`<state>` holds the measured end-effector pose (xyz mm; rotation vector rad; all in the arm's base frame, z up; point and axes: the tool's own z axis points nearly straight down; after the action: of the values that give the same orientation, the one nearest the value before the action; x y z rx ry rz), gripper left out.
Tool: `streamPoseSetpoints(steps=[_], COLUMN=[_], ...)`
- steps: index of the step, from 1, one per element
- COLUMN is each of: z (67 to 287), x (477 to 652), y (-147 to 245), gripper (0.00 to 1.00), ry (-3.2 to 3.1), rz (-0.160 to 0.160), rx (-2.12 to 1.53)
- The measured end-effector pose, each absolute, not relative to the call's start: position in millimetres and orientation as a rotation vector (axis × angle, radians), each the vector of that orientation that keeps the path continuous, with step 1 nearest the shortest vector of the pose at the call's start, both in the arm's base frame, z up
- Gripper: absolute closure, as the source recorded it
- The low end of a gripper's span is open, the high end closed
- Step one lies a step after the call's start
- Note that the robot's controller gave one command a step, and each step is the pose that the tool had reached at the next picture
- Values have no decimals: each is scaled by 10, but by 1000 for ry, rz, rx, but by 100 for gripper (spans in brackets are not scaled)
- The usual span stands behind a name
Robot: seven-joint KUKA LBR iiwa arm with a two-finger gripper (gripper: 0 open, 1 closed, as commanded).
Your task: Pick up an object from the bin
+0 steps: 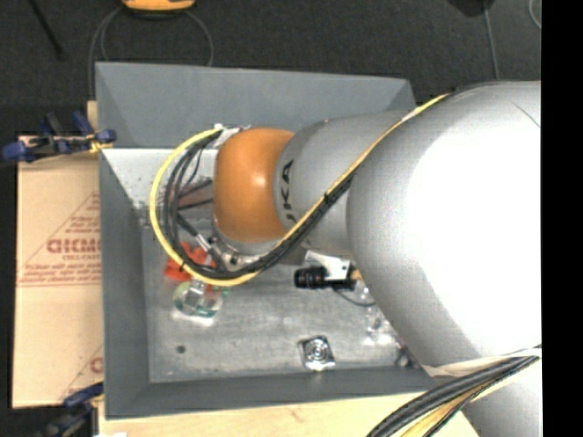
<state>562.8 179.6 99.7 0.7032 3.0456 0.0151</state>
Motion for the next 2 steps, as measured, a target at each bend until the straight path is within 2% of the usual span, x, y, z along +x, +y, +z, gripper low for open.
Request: streamPoseSetpoints(steps=[1, 2], z=[976, 993], x=[5653, 5659], y=[1795, 1801], gripper=[0, 100], ry=[3020, 3021], rz=[23, 25], rx=[796, 800])
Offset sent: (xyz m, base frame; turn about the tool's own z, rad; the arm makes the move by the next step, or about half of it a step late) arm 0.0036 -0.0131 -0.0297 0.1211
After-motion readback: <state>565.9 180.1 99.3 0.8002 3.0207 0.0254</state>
